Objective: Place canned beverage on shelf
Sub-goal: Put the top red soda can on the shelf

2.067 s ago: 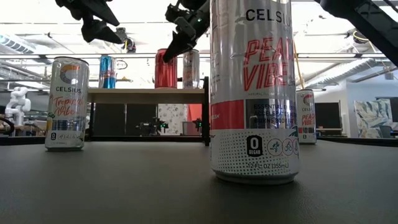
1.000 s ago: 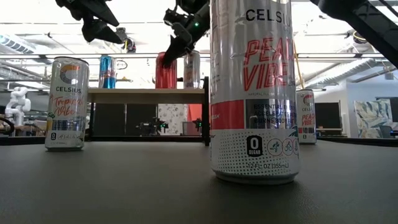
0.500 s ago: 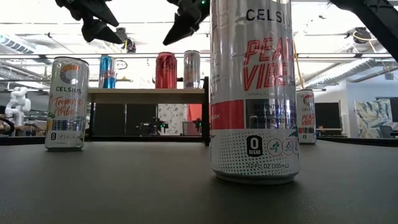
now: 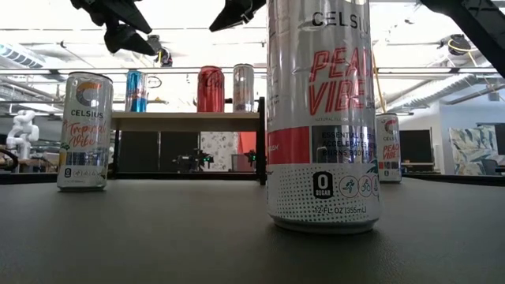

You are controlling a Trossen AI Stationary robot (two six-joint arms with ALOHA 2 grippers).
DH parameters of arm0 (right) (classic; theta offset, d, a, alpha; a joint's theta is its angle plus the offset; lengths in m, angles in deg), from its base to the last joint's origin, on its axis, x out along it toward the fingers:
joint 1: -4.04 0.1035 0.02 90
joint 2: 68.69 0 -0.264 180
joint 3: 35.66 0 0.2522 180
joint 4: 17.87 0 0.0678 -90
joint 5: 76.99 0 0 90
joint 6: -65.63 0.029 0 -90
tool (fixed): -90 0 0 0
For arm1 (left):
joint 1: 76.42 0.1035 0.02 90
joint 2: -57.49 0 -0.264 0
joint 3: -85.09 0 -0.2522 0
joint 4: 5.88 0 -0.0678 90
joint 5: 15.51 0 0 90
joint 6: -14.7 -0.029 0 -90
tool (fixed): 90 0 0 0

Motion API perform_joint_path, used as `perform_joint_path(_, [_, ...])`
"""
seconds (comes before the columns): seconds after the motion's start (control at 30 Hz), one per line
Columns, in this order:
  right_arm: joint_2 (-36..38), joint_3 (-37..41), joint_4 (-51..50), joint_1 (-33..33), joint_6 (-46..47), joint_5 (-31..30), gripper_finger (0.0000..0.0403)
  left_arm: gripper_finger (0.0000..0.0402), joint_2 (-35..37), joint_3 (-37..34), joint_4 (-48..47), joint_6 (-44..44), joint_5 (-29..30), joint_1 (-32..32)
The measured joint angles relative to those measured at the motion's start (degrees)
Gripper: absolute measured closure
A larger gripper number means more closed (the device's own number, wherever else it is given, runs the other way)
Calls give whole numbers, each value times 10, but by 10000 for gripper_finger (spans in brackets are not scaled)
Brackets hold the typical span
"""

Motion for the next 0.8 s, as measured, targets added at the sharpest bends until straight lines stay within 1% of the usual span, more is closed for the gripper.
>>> perform_joint_path(0.07, [0,0,1,1,0,-9,403,110,0,0,0,-14,9,0])
perform_joint_path(0.17, [7,0,0,6,-16,-56,403,110,-10,0,9,-29,10,0])
perform_joint_path(0.23, [15,0,0,8,-24,-91,403,110,-19,0,34,-29,10,0])
perform_joint_path(0.3, [27,0,-4,9,-25,-109,403,110,-30,0,68,-35,10,0])
perform_joint_path(0.43, [53,0,-17,9,-25,-114,403,110,-59,0,126,-60,20,0])
perform_joint_path(0.5, [67,0,-16,9,-25,-114,403,110,-73,0,154,-62,47,0])
perform_joint_path(0.6, [88,0,-21,5,-21,-118,403,110,-100,0,170,-108,81,1])
perform_joint_path(0.7, [104,0,-32,-2,3,-118,403,110,-130,1,187,-129,87,5])
perform_joint_path(0.8, [115,0,-46,-8,20,-118,403,110,-166,24,193,-130,88,22])
